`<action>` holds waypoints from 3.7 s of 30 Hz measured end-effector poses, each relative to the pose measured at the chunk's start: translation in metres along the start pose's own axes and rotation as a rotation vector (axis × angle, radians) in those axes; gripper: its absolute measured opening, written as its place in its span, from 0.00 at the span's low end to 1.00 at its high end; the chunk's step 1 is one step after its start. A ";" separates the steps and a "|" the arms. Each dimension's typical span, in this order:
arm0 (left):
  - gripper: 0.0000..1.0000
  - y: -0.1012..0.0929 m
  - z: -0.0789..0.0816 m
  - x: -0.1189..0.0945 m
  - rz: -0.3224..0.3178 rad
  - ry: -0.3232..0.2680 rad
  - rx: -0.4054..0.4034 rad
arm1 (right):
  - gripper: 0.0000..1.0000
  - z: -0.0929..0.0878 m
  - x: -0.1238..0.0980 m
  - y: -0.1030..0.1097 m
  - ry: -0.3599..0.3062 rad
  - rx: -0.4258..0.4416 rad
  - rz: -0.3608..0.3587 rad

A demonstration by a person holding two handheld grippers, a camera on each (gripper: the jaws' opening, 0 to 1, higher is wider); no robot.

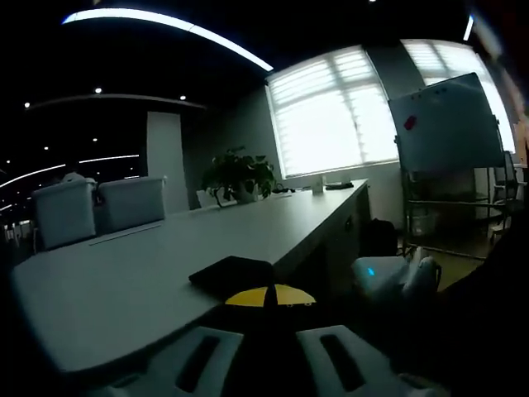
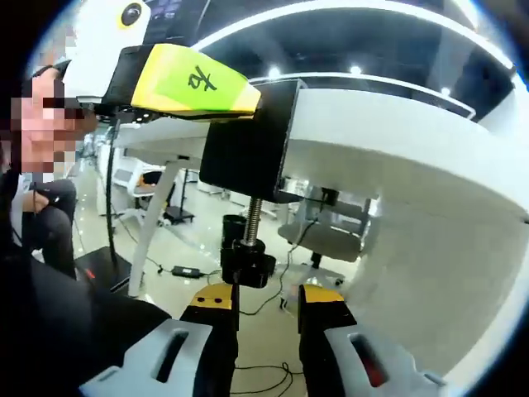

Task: Clamp the fixed fixture on the desktop, loosen the retaining clip, secure it to the edge of the desk, and tighten the retaining clip.

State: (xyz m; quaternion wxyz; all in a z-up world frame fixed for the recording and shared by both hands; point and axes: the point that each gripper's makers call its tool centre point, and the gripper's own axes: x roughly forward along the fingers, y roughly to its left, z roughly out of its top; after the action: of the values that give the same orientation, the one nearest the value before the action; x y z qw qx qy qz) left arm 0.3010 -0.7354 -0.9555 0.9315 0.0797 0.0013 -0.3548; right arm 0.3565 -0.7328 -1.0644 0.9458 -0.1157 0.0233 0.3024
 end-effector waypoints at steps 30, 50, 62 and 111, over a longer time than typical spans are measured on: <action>0.01 -0.004 0.001 0.001 -0.025 -0.042 -0.024 | 0.26 0.019 0.017 0.012 0.013 0.056 -0.224; 0.01 -0.005 0.001 0.001 -0.035 -0.035 -0.016 | 0.25 0.024 0.021 0.036 -0.117 -0.059 0.417; 0.01 -0.004 0.000 0.002 -0.048 -0.023 -0.020 | 0.26 0.025 0.018 0.043 -0.076 -0.079 0.544; 0.01 0.001 0.005 -0.005 -0.072 -0.065 -0.035 | 0.25 0.015 0.016 0.017 0.059 0.073 -0.132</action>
State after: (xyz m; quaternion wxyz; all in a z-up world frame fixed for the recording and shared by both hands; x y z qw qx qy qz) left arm 0.2975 -0.7325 -0.9503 0.9189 0.0518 -0.0198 -0.3905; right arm 0.3594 -0.7064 -1.0550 0.9661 -0.0915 0.0546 0.2350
